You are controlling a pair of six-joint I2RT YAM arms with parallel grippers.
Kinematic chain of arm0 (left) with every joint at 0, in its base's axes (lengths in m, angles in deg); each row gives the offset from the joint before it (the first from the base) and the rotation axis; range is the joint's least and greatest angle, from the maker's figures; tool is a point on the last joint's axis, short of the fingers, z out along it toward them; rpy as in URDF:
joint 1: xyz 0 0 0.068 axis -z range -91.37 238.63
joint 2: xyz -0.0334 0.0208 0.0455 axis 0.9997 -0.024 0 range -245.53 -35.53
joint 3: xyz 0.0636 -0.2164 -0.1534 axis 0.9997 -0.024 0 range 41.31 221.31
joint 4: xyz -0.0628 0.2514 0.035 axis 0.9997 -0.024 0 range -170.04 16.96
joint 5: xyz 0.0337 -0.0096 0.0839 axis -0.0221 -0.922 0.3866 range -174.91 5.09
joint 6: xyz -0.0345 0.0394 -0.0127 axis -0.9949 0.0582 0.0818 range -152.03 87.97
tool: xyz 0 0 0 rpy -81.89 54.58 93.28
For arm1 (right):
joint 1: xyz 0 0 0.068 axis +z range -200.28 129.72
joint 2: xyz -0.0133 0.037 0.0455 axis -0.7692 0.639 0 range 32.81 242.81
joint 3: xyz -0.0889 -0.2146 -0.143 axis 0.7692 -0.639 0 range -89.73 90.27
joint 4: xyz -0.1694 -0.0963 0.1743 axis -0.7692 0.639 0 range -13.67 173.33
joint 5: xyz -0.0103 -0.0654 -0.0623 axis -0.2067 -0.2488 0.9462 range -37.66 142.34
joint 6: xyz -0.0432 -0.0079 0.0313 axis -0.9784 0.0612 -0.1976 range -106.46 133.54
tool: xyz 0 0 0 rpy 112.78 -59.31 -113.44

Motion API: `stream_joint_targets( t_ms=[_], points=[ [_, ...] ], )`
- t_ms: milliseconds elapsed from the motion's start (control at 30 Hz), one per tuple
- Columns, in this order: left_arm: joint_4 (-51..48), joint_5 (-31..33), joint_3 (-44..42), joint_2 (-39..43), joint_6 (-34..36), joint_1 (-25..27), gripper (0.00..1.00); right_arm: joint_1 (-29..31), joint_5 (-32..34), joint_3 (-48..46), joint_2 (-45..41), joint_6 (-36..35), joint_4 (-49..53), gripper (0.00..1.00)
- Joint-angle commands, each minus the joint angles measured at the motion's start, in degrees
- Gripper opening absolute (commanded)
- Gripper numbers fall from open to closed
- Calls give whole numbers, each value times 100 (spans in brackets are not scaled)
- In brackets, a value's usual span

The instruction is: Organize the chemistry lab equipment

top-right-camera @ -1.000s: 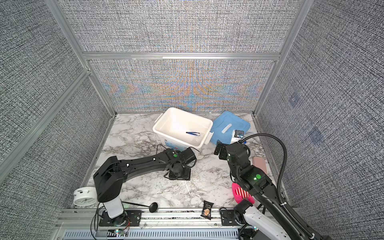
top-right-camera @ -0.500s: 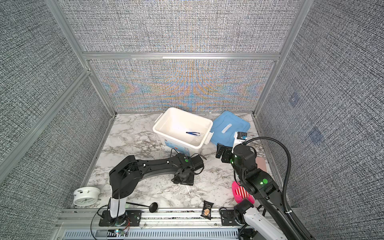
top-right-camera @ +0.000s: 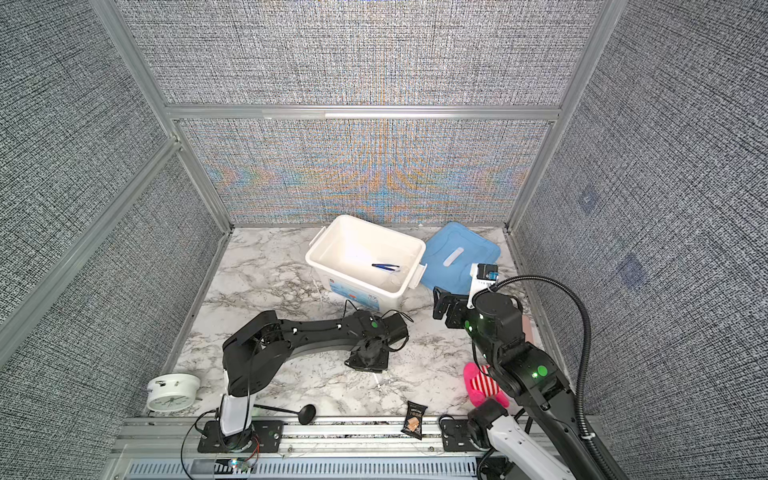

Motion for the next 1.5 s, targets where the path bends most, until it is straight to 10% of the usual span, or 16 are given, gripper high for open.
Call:
stream_joint_targets(
  t_ms=[0,833,1200,1467],
  points=[
    [-237,185,-215,-30,-58,-37,24,5,-132,-38,-1,86,68,99],
    [-88,-121,-976,1050,283,-231,7,6,-736,-391,181,487,-72,99],
    [522,-356,-1372,1890,372,-232,7,280,-3218,-1488,691,1153,486,79],
    [1382,-982,-1768,2358,473,-232,7,638,-4157,-2489,996,2974,-1497,74]
  ],
)
